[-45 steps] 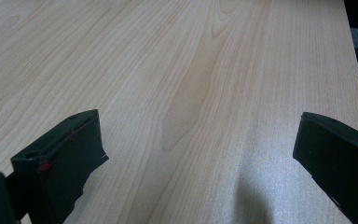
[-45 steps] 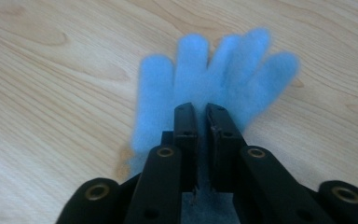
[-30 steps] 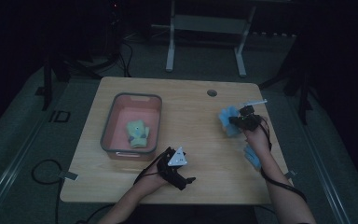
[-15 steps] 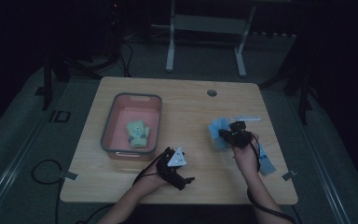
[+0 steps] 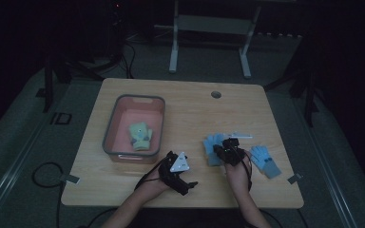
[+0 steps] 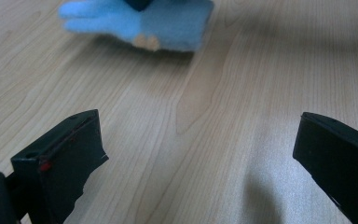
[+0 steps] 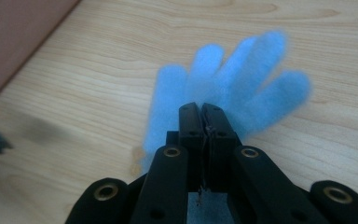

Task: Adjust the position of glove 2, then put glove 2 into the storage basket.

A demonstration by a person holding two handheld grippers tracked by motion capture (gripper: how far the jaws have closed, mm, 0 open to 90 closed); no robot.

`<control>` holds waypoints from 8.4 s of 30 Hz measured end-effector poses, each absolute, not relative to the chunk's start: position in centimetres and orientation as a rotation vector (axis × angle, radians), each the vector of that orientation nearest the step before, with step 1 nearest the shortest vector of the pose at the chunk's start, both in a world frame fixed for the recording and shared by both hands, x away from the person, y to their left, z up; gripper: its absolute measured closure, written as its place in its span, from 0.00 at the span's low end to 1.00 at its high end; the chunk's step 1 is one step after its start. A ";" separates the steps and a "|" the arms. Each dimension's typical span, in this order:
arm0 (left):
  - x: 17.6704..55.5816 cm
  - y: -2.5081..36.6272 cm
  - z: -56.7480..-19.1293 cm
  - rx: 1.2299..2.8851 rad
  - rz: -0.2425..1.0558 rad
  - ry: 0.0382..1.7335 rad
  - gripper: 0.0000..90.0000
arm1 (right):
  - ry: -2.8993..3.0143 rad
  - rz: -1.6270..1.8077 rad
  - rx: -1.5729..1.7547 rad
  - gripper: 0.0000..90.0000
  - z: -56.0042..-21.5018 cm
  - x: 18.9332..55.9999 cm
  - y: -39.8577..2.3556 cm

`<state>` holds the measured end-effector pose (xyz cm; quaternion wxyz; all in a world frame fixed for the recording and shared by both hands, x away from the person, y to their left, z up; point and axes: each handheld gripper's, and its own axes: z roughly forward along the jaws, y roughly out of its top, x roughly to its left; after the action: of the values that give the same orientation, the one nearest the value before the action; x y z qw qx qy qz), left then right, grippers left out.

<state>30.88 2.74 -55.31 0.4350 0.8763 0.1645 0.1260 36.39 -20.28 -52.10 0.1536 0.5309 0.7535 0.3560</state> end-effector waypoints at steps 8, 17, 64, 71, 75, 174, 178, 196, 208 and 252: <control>31.0 2.9 -55.3 2.178 0.309 0.411 0.02 | 2.112 0.975 1.578 0.94 -53.8 37.4 -20.8; 31.0 2.9 -55.4 2.182 0.302 0.410 0.02 | 2.104 0.982 1.578 0.78 -53.9 37.5 -21.4; 31.1 2.8 -55.4 2.175 0.297 0.401 0.02 | 2.385 0.879 1.187 0.80 -54.2 35.6 -39.7; 31.1 2.8 -55.4 2.176 0.295 0.402 0.02 | 2.339 0.868 1.297 0.95 -53.9 35.5 -39.0; 31.0 2.8 -55.4 2.173 0.297 0.406 0.02 | 2.239 0.917 1.346 0.96 -52.4 35.3 -37.9; 30.8 2.7 -55.3 2.166 0.302 0.400 0.02 | 2.269 1.053 1.126 0.95 -46.1 37.5 -30.5; 30.8 2.8 -55.3 2.165 0.303 0.399 0.02 | 2.292 1.093 1.070 0.95 -45.4 37.1 -28.8; 30.7 2.8 -55.2 2.151 0.300 0.397 0.02 | 2.464 1.065 0.993 0.95 -48.4 37.5 -23.5; 30.7 2.8 -55.2 2.155 0.307 0.404 0.02 | 2.552 0.954 1.034 0.92 -52.0 39.3 -23.2; 30.5 1.0 -53.6 2.173 0.297 0.358 0.08 | 2.502 1.255 0.966 0.16 -49.2 37.8 -28.4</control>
<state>30.47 0.96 -53.64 0.4438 0.8762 0.1446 0.1197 37.85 -28.38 -49.24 0.0901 0.3248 0.8415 0.4222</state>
